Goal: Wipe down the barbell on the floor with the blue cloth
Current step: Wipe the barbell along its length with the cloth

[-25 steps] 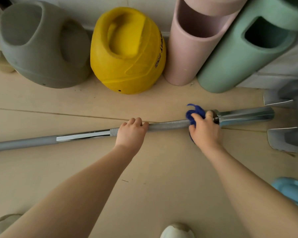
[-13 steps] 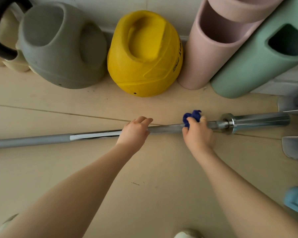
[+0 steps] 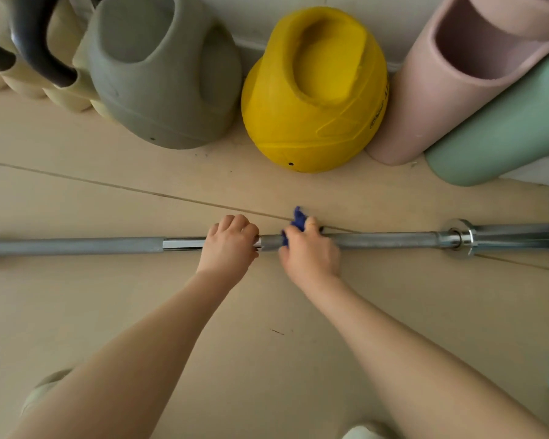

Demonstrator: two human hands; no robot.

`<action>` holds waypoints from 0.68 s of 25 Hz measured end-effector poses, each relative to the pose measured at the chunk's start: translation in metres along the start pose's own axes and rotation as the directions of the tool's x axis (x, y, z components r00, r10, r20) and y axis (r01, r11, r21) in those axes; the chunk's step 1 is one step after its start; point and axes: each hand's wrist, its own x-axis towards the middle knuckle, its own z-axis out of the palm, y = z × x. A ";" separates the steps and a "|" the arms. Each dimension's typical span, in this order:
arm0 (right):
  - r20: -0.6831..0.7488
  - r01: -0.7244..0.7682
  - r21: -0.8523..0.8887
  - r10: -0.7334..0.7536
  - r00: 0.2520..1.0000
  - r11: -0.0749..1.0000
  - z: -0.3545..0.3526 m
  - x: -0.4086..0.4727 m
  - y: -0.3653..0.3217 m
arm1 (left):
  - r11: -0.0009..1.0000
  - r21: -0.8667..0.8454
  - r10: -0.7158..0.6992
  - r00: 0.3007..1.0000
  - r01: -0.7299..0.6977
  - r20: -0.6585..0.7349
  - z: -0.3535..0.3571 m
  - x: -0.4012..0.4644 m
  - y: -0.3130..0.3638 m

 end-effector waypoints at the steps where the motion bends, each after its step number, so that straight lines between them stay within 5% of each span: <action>1: 0.021 0.058 0.037 -0.059 0.998 0.998 0.006 -0.004 -0.018 | 1.000 0.015 0.003 0.999 -0.002 -0.049 0.004 0.000 -0.001; 5: 0.080 0.169 -0.010 -0.167 0.983 0.986 0.002 -0.001 -0.012 | 1.000 0.003 -0.021 0.999 0.021 -0.031 0.009 -0.006 0.000; 9: 0.010 -0.072 -0.158 0.075 0.997 0.985 -0.010 0.001 0.021 | 0.991 0.096 0.098 0.995 -0.094 -0.035 0.013 -0.010 -0.001; 13: 0.119 0.101 -0.088 -0.090 0.989 0.991 0.008 -0.001 -0.032 | 0.959 0.228 0.183 0.981 -0.166 -0.056 0.019 -0.014 -0.003; 17: 0.113 0.138 -0.172 -0.120 0.986 0.975 0.000 -0.006 0.011 | 0.961 0.227 0.169 0.985 -0.160 -0.022 0.023 -0.025 -0.001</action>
